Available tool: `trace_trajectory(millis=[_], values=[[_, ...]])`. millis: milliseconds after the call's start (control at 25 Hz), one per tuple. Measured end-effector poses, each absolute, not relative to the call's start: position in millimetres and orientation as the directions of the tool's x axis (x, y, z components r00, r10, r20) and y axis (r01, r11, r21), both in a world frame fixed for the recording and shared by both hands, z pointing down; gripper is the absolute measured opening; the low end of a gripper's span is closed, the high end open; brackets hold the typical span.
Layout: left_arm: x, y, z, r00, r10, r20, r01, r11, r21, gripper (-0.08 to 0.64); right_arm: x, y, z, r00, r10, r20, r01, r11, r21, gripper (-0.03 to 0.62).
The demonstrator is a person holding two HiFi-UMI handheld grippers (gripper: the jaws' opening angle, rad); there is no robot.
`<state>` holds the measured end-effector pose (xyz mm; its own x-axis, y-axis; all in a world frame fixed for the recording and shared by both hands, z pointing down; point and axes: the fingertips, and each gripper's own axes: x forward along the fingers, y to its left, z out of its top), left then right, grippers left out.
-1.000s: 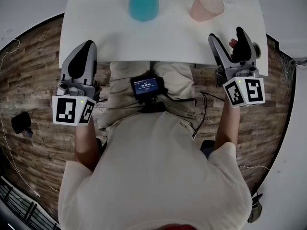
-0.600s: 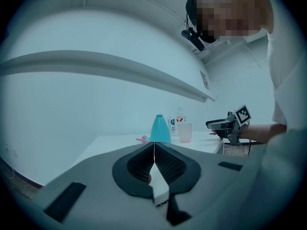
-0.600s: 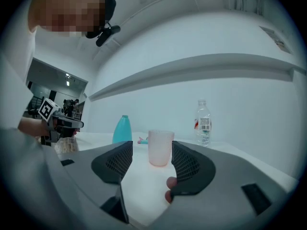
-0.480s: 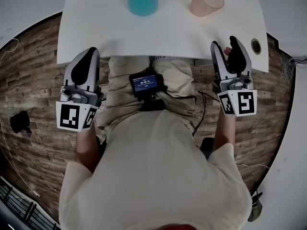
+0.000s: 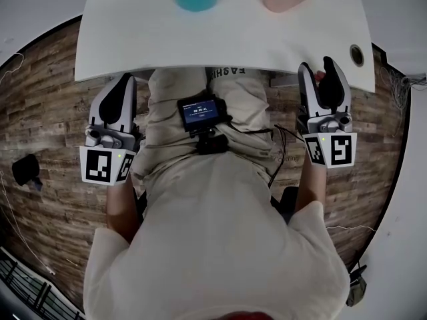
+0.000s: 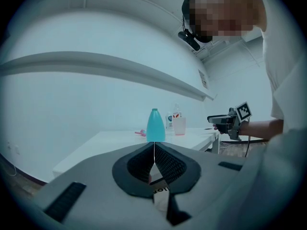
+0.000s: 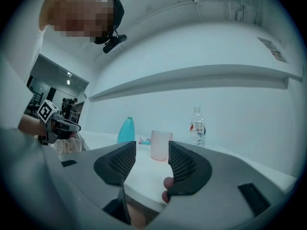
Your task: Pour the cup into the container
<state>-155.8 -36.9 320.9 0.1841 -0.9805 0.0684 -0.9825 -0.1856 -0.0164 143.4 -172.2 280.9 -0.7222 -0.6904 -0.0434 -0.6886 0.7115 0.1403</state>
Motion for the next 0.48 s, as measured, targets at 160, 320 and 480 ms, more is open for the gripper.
trace_trajectory(millis=[160, 320, 480], values=[[-152.4, -32.1, 337.8, 0.19, -0.978, 0.09, -0.981, -0.192, -0.013, 0.014, 154.9, -170.3, 293.3, -0.709, -0.705, -0.038, -0.702, 0.699, 0.131, 0.216], [-150.2, -25.7, 357.7, 0.192, -0.974, 0.122, -0.981, -0.195, -0.009, 0.014, 163.9, -166.8, 306.3, -0.702, -0.711, -0.035, -0.71, 0.695, 0.116, 0.209], [-150.0, -20.2, 379.6, 0.189, -0.97, 0.151, -0.982, -0.191, -0.001, 0.014, 167.5, -159.3, 317.9, -0.708, -0.705, -0.034, -0.704, 0.701, 0.112, 0.199]])
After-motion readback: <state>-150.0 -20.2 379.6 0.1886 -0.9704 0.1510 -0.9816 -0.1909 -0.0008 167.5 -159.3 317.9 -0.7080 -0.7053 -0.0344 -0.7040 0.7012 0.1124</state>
